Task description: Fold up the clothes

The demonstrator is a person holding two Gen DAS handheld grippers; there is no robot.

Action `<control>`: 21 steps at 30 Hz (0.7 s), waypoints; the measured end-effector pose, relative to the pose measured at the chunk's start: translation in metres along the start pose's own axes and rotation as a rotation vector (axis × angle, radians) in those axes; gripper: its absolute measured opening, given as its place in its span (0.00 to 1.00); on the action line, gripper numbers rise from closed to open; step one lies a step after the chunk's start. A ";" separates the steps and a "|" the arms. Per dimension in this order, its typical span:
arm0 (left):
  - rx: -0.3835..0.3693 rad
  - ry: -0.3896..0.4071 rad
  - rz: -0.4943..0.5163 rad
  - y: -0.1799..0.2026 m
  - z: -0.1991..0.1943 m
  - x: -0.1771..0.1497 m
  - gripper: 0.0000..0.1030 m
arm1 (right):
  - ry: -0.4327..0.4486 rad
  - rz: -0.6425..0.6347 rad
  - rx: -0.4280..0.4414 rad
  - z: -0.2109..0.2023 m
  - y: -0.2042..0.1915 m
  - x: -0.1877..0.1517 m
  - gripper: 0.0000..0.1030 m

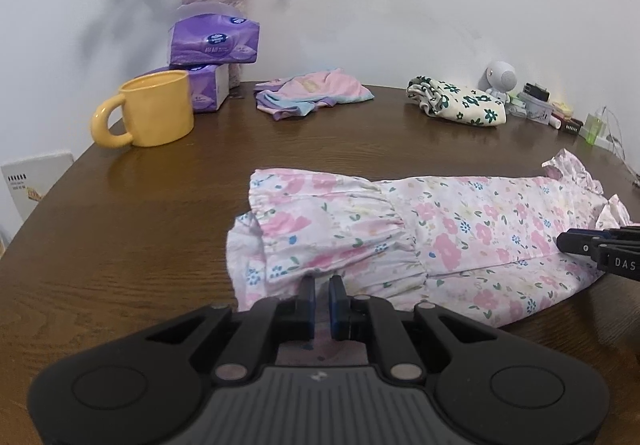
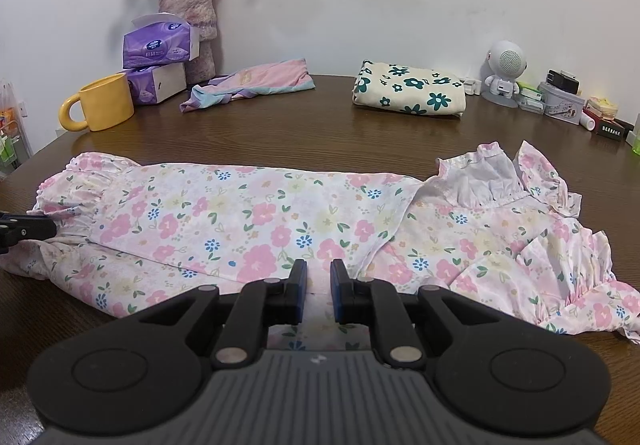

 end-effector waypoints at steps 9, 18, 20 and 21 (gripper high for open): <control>-0.037 0.041 -0.043 -0.004 -0.014 -0.002 0.10 | 0.002 -0.007 0.006 0.000 0.000 0.000 0.11; -0.018 0.059 -0.137 -0.021 -0.023 0.006 0.24 | 0.045 0.027 0.004 -0.010 0.008 0.006 0.12; -0.026 0.055 -0.169 -0.027 -0.021 0.007 0.24 | 0.056 0.048 -0.013 -0.013 0.014 0.008 0.13; -0.030 0.060 -0.187 -0.029 -0.021 0.008 0.24 | 0.058 0.065 -0.022 -0.014 0.018 0.009 0.14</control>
Point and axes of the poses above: each gripper's, at about its wrist camera, not at the fingertips, and z roughly the way its jaws point, y to its right, x to its top, the point moved 4 cm from there along z, roughly the way its jaws point, and after that the axes turned 2 degrees about z, right-handed, at the moved point
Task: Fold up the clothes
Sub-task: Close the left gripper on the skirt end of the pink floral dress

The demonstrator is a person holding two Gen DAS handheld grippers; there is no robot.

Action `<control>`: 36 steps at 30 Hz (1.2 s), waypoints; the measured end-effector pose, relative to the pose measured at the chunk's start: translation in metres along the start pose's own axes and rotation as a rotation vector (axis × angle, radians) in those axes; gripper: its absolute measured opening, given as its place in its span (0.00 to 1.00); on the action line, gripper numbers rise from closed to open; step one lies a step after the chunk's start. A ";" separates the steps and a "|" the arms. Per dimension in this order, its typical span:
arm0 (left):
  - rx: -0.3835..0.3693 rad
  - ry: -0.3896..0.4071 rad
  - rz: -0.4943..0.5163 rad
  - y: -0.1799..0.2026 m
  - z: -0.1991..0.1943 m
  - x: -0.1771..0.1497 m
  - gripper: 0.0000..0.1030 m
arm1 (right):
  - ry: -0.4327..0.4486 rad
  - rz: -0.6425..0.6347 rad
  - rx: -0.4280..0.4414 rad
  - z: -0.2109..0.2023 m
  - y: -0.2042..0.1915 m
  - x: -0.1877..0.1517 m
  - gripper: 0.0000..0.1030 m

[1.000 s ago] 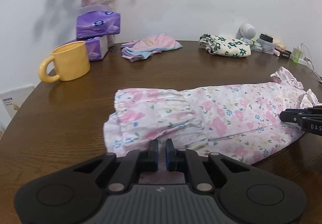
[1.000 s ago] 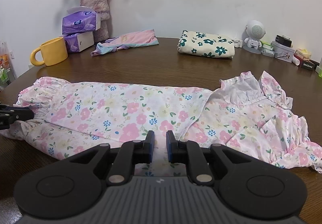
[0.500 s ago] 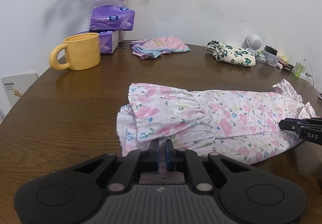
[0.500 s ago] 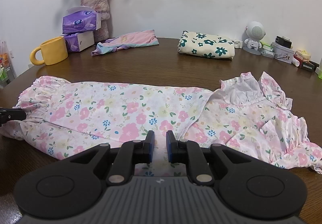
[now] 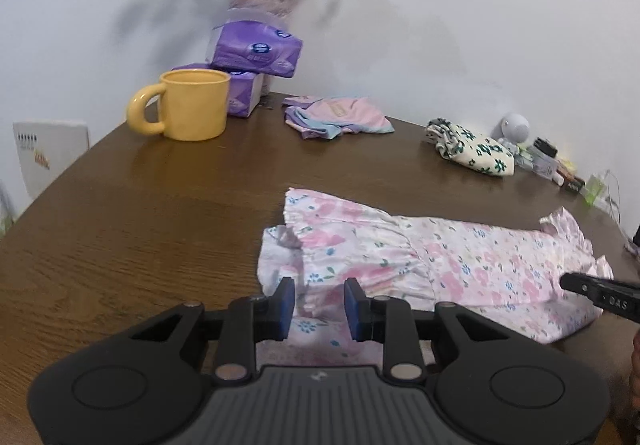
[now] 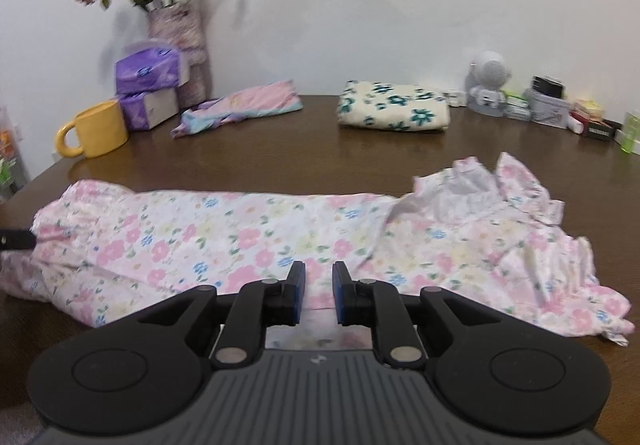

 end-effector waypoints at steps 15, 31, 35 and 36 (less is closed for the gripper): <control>-0.025 -0.026 -0.068 -0.011 0.011 0.001 0.01 | -0.077 0.112 -0.003 0.011 0.019 -0.003 0.15; 0.069 -0.009 -0.029 -0.012 0.009 -0.003 0.01 | -0.095 0.115 -0.003 0.011 0.022 -0.005 0.16; 0.065 -0.006 -0.024 -0.011 0.008 -0.004 0.01 | -0.095 0.116 -0.003 0.011 0.023 -0.004 0.16; 0.063 -0.001 -0.022 -0.011 0.006 -0.004 0.01 | -0.095 0.117 -0.003 0.011 0.023 -0.004 0.16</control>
Point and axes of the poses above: each gripper's, at about its wrist camera, not at the fingertips, and z roughly the way its jaws point, y to its right, x to its top, the point moved 4 cm from there along z, roughly the way its jaws point, and after that the axes turned 2 degrees about z, right-handed, at the moved point
